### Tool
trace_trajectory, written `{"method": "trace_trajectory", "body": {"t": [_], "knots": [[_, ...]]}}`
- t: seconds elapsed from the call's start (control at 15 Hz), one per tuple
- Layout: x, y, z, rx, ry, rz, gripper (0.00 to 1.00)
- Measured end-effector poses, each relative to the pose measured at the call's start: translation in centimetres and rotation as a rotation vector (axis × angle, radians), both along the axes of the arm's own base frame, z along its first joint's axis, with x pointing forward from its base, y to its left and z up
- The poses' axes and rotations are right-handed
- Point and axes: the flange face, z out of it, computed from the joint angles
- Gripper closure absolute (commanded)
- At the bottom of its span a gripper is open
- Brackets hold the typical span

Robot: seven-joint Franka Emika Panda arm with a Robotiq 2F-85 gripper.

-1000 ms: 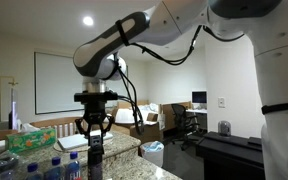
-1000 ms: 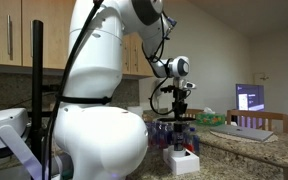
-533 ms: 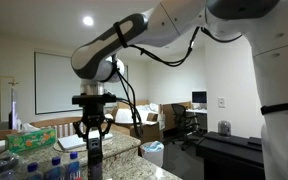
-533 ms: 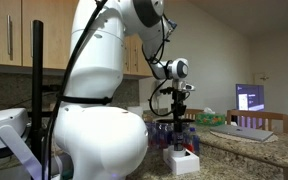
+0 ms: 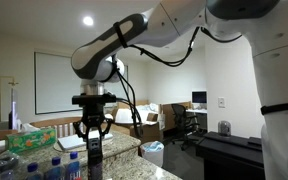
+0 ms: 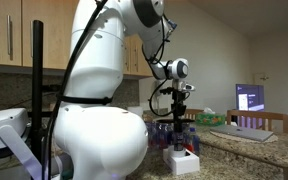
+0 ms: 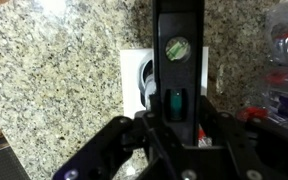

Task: Put the black bottle on the white box, place the tape over the bottle, put the black object on top of the black bottle

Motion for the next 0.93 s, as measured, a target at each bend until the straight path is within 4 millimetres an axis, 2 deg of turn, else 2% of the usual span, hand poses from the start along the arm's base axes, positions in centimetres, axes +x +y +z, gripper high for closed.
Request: {"method": "trace_trajectory", "body": {"t": [0.33, 0.47, 0.93], "knots": [[0.06, 0.02, 0.14, 0.001, -0.003, 0.000, 0.03], [0.07, 0.02, 0.15, 0.001, -0.003, 0.000, 0.00], [0.07, 0.02, 0.16, 0.002, -0.003, 0.000, 0.01]]}}
